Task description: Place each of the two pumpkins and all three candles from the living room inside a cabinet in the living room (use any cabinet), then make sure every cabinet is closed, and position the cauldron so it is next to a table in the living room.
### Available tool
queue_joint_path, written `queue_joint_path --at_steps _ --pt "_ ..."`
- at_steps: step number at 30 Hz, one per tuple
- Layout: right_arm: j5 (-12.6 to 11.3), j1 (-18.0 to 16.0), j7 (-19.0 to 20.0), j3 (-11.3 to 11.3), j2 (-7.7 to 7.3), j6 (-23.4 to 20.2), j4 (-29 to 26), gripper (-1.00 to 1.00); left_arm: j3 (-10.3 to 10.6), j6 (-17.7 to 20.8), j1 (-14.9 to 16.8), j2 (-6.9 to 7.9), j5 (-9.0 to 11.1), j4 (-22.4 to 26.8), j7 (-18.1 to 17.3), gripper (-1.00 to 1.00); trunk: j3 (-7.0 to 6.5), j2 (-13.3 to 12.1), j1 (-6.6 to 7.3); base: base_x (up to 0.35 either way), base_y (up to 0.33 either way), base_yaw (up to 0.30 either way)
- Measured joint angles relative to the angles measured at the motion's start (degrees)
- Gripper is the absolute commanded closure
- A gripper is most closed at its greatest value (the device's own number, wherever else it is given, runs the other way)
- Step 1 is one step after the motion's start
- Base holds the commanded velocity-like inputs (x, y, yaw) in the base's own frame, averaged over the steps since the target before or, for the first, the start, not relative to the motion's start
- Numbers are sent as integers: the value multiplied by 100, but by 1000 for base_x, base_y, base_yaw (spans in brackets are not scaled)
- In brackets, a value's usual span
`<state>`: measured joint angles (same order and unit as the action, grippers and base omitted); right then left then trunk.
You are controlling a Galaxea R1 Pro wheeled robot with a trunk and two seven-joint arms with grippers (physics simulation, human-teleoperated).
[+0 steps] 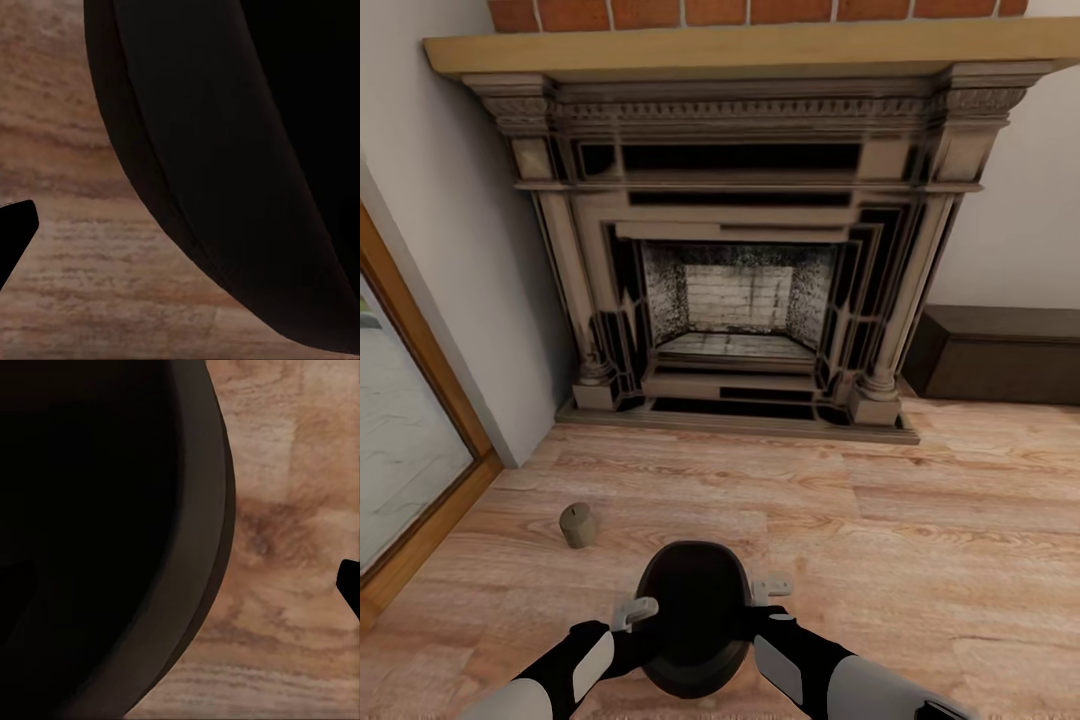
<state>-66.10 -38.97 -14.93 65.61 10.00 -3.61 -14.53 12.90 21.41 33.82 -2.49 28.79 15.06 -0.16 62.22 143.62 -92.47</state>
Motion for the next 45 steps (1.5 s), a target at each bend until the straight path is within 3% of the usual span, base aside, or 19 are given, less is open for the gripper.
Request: queue_joint_path --at_steps 7,29,36,45 --pt "-1 0 0 -1 0 -2 0 -100 -14 0 2 0 12 4 -3 -100 155 10 -18 0 0 0" --pt "-6 0 -21 -6 0 -2 6 -100 -12 1 2 6 24 4 -13 -100 156 10 -18 0 0 0" --pt "-46 -7 -784 -5 0 84 45 -100 -20 0 3 6 40 5 -18 -100 156 10 -18 0 0 0" --pt "-51 -8 -897 -3 0 114 43 -100 -17 1 3 6 45 5 -17 -100 156 10 -18 0 0 0"
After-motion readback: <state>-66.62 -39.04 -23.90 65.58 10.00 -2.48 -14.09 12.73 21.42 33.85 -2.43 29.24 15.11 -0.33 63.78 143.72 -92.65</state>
